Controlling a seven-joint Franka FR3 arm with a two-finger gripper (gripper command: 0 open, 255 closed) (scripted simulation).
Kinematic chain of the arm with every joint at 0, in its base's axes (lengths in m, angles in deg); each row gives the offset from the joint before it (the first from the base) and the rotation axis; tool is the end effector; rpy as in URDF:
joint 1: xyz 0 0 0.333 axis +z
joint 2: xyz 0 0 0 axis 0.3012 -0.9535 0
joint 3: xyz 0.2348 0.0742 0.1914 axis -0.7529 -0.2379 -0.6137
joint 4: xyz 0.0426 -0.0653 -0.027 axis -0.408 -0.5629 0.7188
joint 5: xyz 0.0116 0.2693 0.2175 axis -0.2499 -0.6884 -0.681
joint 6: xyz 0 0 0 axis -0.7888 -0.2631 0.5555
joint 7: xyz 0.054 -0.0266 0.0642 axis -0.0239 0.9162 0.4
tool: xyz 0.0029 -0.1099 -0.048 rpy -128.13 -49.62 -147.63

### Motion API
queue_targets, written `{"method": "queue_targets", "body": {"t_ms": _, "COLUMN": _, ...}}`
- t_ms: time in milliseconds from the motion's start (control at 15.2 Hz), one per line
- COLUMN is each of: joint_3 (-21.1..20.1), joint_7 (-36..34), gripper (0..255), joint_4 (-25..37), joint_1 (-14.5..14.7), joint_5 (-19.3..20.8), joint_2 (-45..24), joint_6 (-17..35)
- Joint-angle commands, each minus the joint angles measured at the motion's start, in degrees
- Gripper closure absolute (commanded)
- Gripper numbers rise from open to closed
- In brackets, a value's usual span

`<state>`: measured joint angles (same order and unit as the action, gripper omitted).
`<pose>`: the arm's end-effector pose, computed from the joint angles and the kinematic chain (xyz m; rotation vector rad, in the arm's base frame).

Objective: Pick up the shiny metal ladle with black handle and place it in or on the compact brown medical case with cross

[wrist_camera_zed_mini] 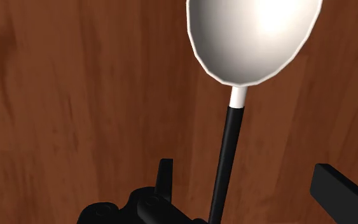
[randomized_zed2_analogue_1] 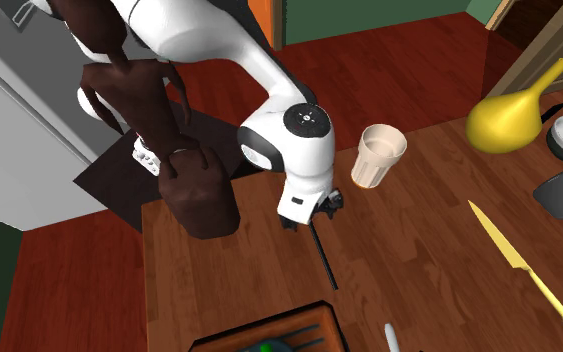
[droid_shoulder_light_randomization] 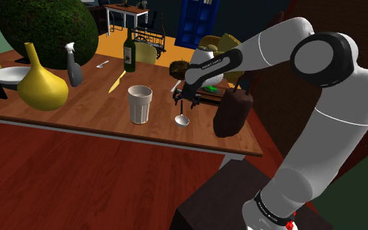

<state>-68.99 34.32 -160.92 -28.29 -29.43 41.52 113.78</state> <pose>0.5436 -0.0707 0.3550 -2.8648 1.1589 -0.2094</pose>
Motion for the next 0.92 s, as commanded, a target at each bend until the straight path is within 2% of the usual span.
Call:
{"method": "queue_targets", "body": {"t_ms": 0, "joint_3": 0.32, "joint_7": -0.59, "gripper": 0, "joint_4": 1.05, "joint_1": -0.19, "joint_5": -0.01, "joint_2": -2.07, "joint_6": 1.28}}
{"method": "queue_targets", "body": {"t_ms": 396, "joint_3": 0.43, "joint_7": -0.81, "gripper": 0, "joint_4": 1.05, "joint_1": -0.06, "joint_5": 0.32, "joint_2": -6.09, "joint_6": 5.29}}
{"method": "queue_targets", "body": {"t_ms": 858, "joint_3": 0.43, "joint_7": -0.81, "gripper": 0, "joint_4": 1.05, "joint_1": -0.06, "joint_5": 0.32, "joint_2": -6.09, "joint_6": 5.29}}
